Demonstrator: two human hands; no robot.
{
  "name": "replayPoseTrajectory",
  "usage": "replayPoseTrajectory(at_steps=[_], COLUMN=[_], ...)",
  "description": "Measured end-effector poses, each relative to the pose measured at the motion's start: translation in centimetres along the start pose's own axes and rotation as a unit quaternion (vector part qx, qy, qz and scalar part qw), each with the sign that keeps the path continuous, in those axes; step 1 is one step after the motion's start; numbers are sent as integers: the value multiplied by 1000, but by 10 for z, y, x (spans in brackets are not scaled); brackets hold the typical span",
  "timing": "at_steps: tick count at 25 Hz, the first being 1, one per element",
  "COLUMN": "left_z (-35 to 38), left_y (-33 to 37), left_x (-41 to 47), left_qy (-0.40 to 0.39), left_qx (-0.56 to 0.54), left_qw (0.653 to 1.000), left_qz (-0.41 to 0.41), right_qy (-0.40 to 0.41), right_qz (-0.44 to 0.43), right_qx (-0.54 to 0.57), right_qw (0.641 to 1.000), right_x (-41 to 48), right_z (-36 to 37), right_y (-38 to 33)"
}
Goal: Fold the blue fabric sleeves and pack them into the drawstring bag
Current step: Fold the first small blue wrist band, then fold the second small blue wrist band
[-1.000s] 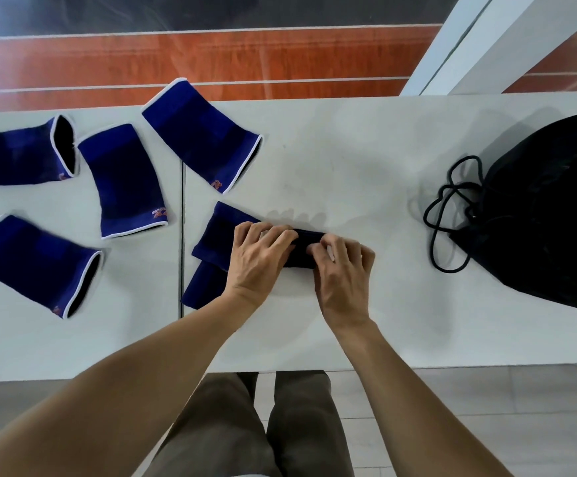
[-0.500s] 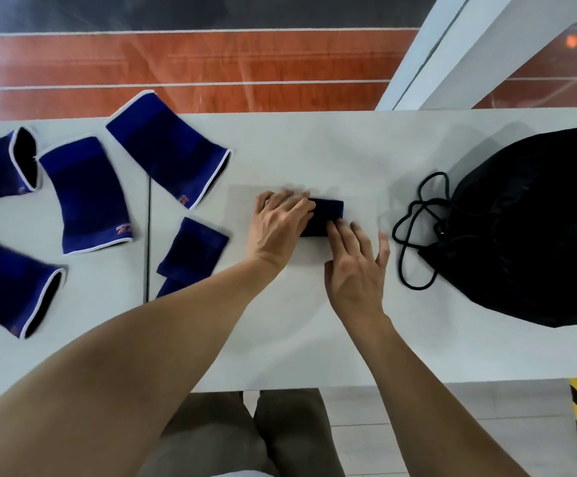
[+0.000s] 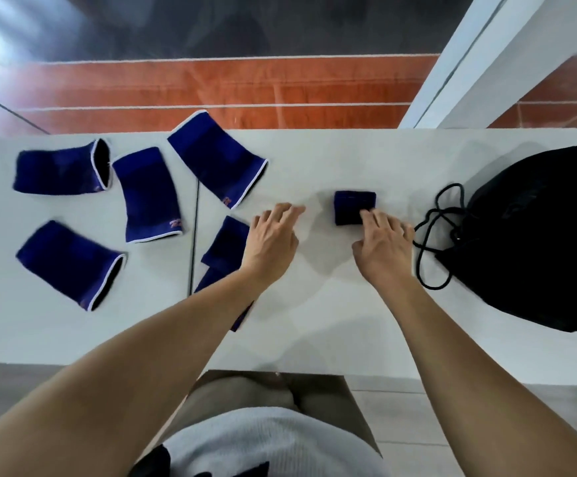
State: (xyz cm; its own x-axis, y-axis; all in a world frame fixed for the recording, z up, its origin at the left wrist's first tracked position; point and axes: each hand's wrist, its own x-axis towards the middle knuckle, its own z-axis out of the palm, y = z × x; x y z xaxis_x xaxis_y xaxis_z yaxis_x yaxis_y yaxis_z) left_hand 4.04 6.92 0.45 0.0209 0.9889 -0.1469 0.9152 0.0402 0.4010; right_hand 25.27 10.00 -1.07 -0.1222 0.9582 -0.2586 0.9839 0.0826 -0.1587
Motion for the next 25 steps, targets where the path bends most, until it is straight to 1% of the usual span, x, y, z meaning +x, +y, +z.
replayPoseTrajectory(at_steps=[4, 6, 7, 9, 11, 12, 13, 16, 18, 19, 21, 23, 25], left_z=[-24, -30, -30, -28, -28, -29, -29, -27, -26, -25, -23, -19, -13], left_y=[-73, -105, -117, -131, -132, -131, -129, -129, -132, -132, -129, -122, -110], left_x=[-75, -105, -116, -130, -132, -130, -130, -129, -129, -129, -129, -129, -131], left_qy=[3, -35, -74, -144, -177, -181, -180, -170, -168, -169, -167, -153, -150], left_qx=[32, 54, 63, 67, 59, 56, 56, 65, 76, 82, 96, 103, 86], left_qw=[996, 992, 990, 984, 980, 979, 979, 981, 982, 982, 981, 983, 983], left_qz=[-80, -105, -100, -75, -73, -78, -81, -62, -47, -38, -17, 16, 54], right_qy=[63, 74, 68, 34, -11, -25, -30, -6, 12, 17, 28, 21, 10], right_qz=[-1, -27, -61, -161, -244, -266, -271, -224, -168, -124, -5, 106, 145], right_qx=[41, 67, 77, 95, 94, 82, 66, 34, 34, 35, 55, 93, 148], right_qw=[997, 995, 993, 982, 965, 960, 960, 974, 985, 992, 998, 990, 978], right_x=[-11, -27, -38, -65, -91, -101, -110, -122, -126, -129, -136, -139, -143], right_z=[-2, 4, 9, 28, 47, 57, 65, 80, 81, 78, 75, 69, 65], right_y=[-21, -50, -68, -105, -138, -149, -157, -161, -155, -149, -134, -114, -94])
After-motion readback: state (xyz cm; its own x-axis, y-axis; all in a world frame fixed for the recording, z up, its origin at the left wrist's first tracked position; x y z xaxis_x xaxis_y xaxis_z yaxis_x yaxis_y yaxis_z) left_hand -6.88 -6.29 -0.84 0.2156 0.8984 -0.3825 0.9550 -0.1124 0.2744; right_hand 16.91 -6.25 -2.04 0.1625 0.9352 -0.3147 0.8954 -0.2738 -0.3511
